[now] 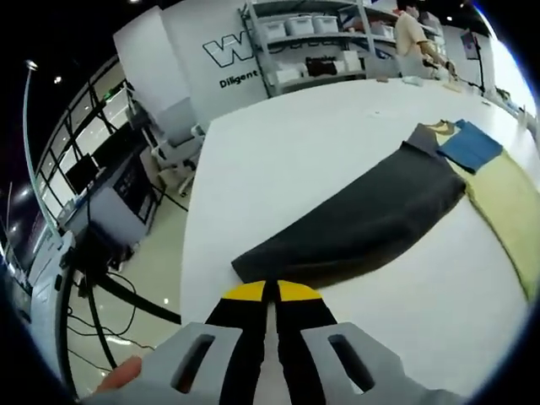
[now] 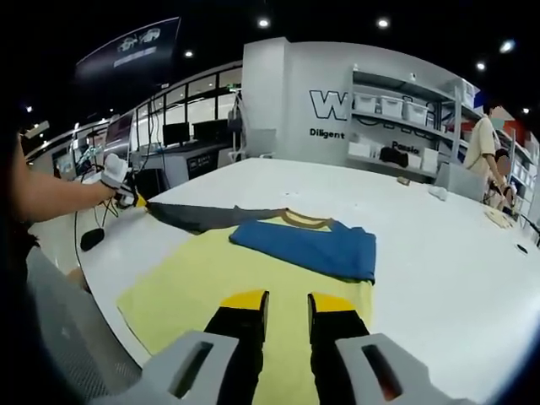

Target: Fold the garment on the visible template until the final outline fits inside the template.

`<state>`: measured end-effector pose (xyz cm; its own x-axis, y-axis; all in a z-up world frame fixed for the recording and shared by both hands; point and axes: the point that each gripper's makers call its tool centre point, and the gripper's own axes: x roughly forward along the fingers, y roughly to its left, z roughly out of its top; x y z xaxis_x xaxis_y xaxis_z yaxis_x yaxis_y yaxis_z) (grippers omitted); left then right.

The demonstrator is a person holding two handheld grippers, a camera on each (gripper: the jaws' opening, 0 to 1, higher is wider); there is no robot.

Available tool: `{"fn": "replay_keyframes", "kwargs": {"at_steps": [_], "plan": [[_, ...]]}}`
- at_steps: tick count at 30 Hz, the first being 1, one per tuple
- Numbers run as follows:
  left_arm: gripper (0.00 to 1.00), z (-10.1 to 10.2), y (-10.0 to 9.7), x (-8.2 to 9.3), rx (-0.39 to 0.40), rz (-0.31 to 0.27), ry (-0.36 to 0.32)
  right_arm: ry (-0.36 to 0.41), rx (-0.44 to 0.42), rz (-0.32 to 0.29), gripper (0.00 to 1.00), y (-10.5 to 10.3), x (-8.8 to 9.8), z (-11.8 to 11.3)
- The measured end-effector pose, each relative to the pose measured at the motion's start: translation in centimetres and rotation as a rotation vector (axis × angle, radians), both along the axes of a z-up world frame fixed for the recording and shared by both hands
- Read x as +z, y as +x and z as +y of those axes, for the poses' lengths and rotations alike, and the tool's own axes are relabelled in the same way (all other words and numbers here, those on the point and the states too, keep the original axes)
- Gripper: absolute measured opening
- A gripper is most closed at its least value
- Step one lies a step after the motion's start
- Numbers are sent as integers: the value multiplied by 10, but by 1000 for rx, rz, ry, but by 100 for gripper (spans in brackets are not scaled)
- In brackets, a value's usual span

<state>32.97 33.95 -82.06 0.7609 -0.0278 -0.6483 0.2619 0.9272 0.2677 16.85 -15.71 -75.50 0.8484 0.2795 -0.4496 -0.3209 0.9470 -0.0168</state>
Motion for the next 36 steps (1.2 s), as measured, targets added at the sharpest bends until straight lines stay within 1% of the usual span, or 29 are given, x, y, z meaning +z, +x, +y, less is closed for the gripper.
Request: {"fn": "replay_keyframes", "kwargs": {"at_steps": [2,4,6,9,11,13,14,15,16,18,19,22,24,25,28,30,35,36], "plan": [[0,1,0,1,10,-9,-2,1,3,-4,16,0,1,1],[0,-1,1,5,24,-29,-20,1,4,-5,16,0,1,1],[0,-1,2,10,36,-49,-20,3,2,-10,16,0,2,1],[0,-3,5,21,52,-86,-42,7,2,-15,16,-1,4,1],[0,-7,7,33,55,-118,-57,8,5,-21,16,-1,5,2],[0,-9,8,39,55,-130,-59,10,7,-25,16,-1,6,3],[0,-12,10,46,52,-149,-64,13,8,-28,16,-1,7,3],[0,-13,10,48,51,-155,-65,14,8,-29,16,-1,7,3],[0,-18,12,57,44,-169,-69,16,9,-35,16,-1,9,3],[0,-22,14,62,38,-183,-73,22,10,-41,16,-1,10,3],[0,-27,17,68,32,-194,-76,22,11,-44,16,-1,11,4],[0,-36,22,78,16,-214,-78,26,15,-48,16,-2,13,5],[0,-45,27,86,0,-229,-84,32,15,-54,16,-2,14,5],[0,-53,30,92,-15,-240,-85,35,14,-58,17,-2,15,5],[0,-63,35,99,-31,-250,-87,39,14,-63,17,-2,17,5],[0,-77,39,105,-56,-263,-87,46,12,-73,17,-3,19,5],[0,-98,44,115,-84,-281,-101,56,13,-84,17,-3,22,6],[0,-105,46,119,-94,-290,-109,57,16,-87,17,-3,23,7]]}}
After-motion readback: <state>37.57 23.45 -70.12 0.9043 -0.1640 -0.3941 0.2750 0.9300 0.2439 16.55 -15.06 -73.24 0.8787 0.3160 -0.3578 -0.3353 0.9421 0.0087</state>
